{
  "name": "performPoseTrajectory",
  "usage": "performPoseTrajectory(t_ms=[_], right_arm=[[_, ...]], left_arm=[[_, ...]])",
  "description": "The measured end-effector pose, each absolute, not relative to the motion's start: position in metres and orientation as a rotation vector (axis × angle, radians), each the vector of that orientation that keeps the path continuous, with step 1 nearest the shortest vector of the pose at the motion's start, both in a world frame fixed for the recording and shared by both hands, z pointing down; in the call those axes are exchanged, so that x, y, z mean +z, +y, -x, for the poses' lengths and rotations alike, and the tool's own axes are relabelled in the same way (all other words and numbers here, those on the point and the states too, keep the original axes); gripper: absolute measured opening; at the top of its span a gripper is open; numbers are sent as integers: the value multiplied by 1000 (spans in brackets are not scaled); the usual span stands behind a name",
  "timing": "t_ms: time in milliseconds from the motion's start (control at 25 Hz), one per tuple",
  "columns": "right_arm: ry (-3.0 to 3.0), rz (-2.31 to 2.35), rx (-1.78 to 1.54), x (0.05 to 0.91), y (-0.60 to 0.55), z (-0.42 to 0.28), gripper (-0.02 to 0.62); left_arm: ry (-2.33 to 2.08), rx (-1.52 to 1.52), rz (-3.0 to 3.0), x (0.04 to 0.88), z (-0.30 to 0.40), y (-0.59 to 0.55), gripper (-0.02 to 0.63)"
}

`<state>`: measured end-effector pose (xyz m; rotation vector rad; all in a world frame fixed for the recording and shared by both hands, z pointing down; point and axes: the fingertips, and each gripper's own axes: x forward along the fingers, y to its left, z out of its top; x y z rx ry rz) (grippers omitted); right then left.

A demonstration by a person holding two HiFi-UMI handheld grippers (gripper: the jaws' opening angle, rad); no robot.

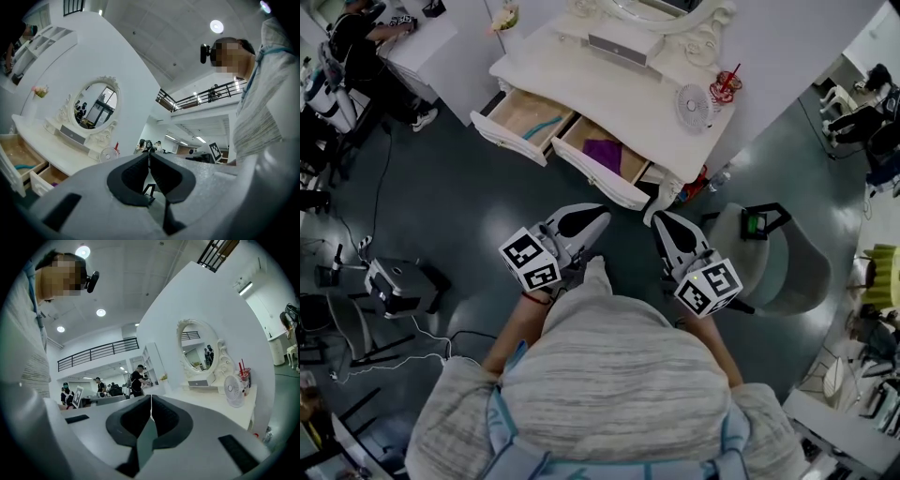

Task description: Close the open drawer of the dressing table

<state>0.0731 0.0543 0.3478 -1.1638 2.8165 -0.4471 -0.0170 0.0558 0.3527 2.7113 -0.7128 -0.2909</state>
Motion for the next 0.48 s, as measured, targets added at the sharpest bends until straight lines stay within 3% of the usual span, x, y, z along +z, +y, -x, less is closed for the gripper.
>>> performPoseTrajectory(t_ms=[480], right_arm=[[2807, 1233, -461, 366, -40, -51, 11]], left_arm=[[-719, -63, -2758, 395, 54, -35, 9]])
